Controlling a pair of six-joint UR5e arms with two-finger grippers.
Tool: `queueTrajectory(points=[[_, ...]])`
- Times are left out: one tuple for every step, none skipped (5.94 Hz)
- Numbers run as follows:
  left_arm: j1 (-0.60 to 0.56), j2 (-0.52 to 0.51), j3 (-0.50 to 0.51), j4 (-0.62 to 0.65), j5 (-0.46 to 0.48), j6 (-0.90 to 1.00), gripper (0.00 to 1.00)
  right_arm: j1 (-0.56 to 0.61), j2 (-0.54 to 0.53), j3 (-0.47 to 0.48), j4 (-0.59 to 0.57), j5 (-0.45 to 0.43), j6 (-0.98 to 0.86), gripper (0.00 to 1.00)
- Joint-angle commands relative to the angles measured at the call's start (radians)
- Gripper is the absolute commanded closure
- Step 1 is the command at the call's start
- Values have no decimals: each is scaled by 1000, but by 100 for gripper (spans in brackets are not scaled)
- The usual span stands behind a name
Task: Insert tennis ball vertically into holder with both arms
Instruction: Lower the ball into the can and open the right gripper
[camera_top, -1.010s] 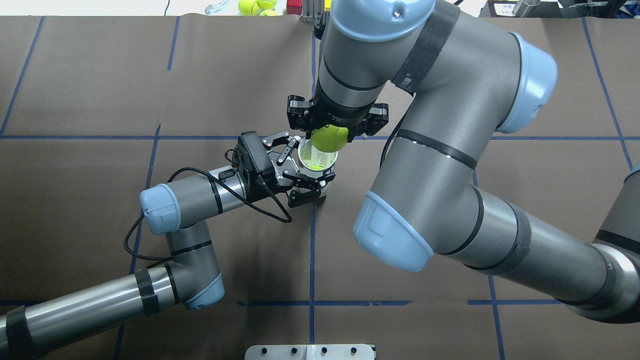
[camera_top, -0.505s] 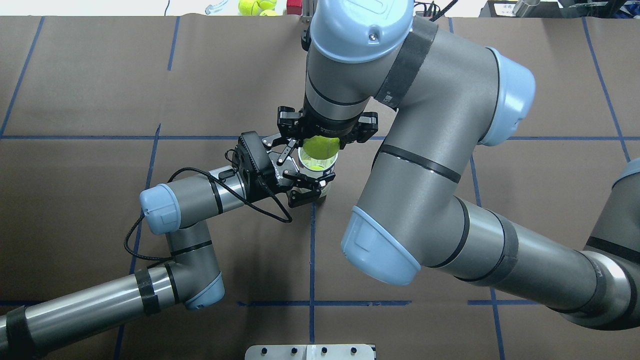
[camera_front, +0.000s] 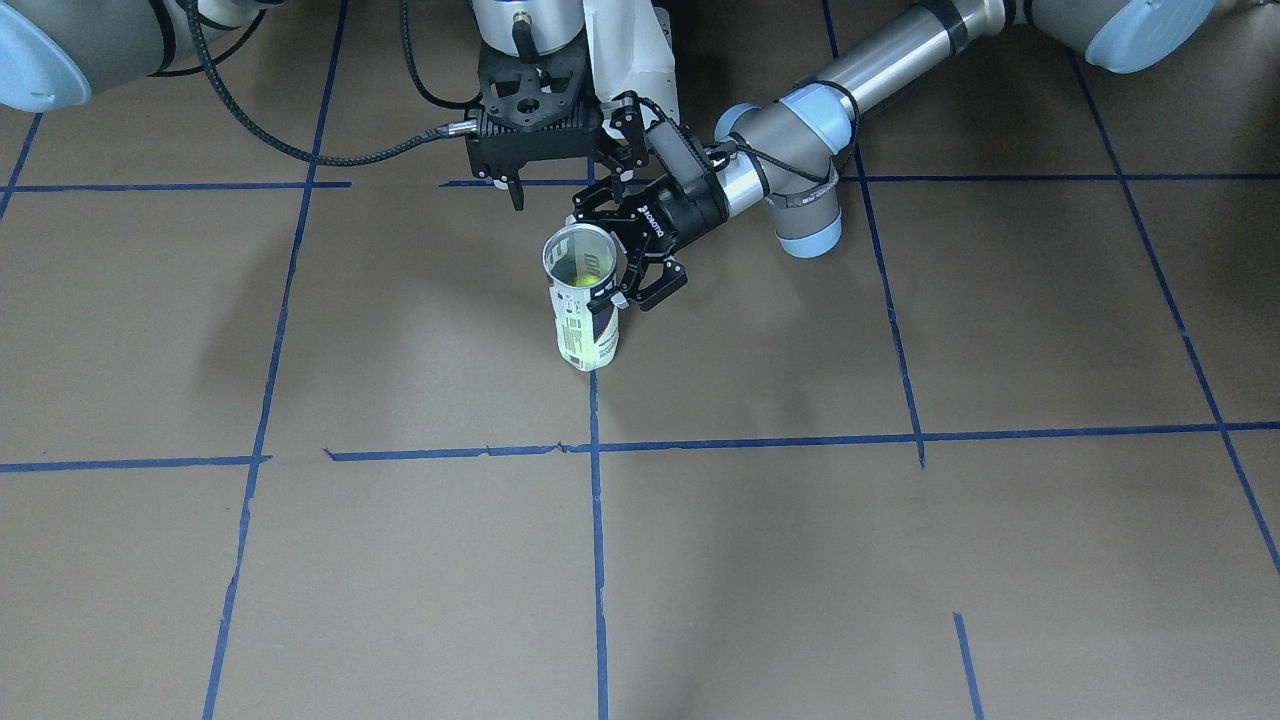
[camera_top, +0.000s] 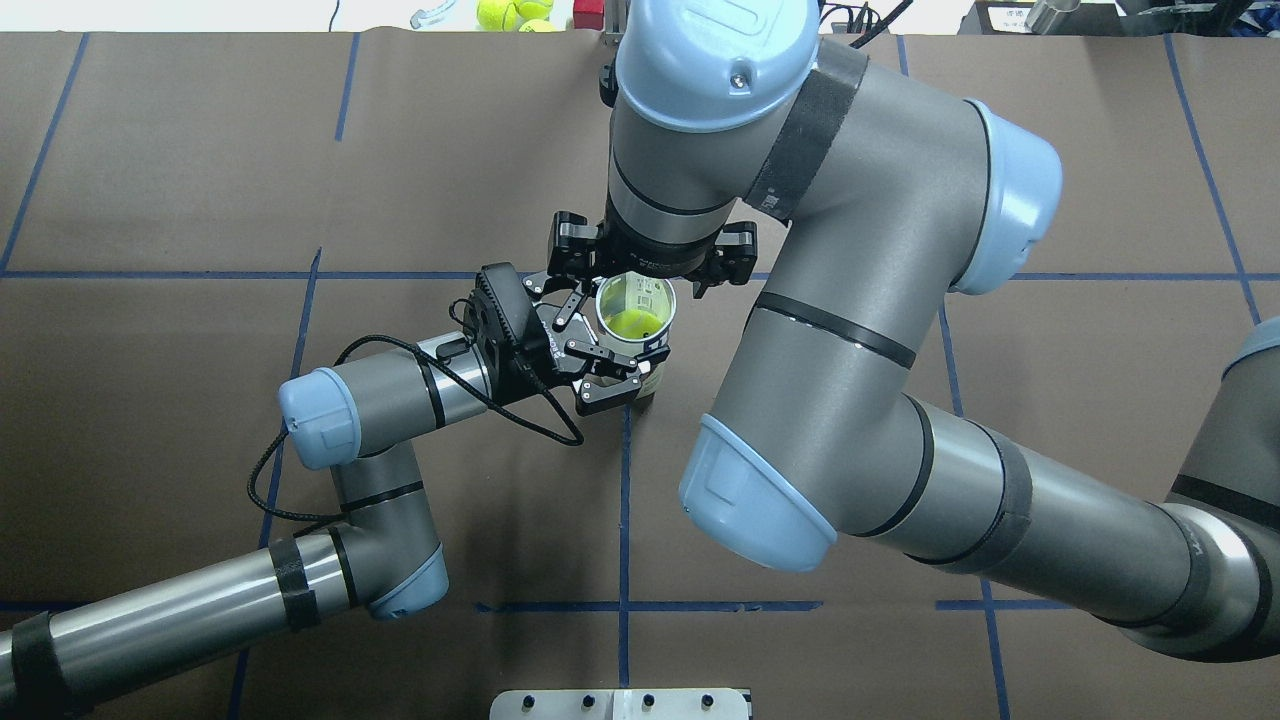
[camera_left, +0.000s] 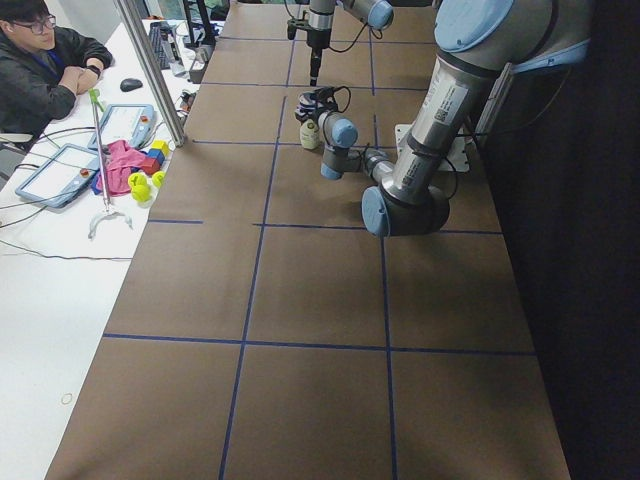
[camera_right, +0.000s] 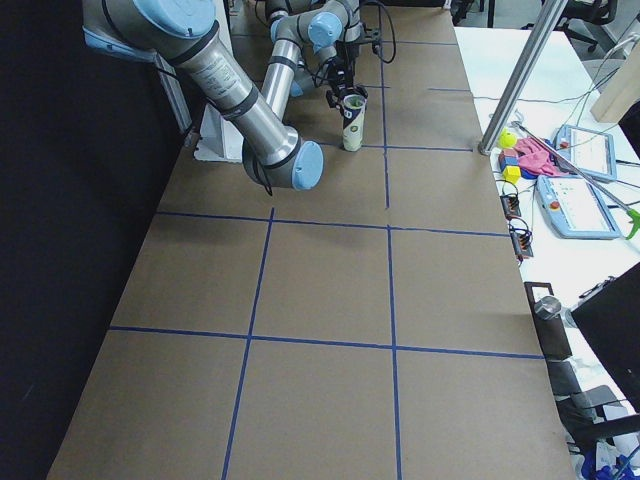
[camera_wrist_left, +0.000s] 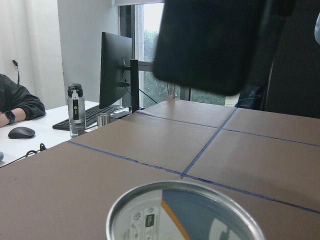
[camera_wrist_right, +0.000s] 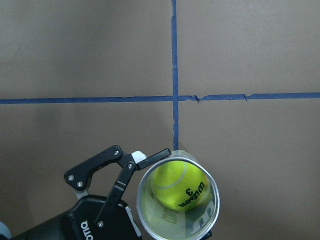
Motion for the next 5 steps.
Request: queueTrajectory(points=[[0, -1, -1, -2, 0, 0, 9, 6, -5, 6, 0, 13, -34, 0], [-2, -1, -3, -3, 0, 0, 9, 36, -23, 6, -5, 31, -123, 0], [-2, -1, -8, -5, 0, -2, 9, 104, -66, 7, -3, 104, -216, 0], [-5, -1, -9, -7, 0, -30, 9, 163, -109, 19, -5, 154, -305, 0], [-11, -1, -18, -7, 0, -41, 9, 194, -177, 39, 0, 154, -407, 0]])
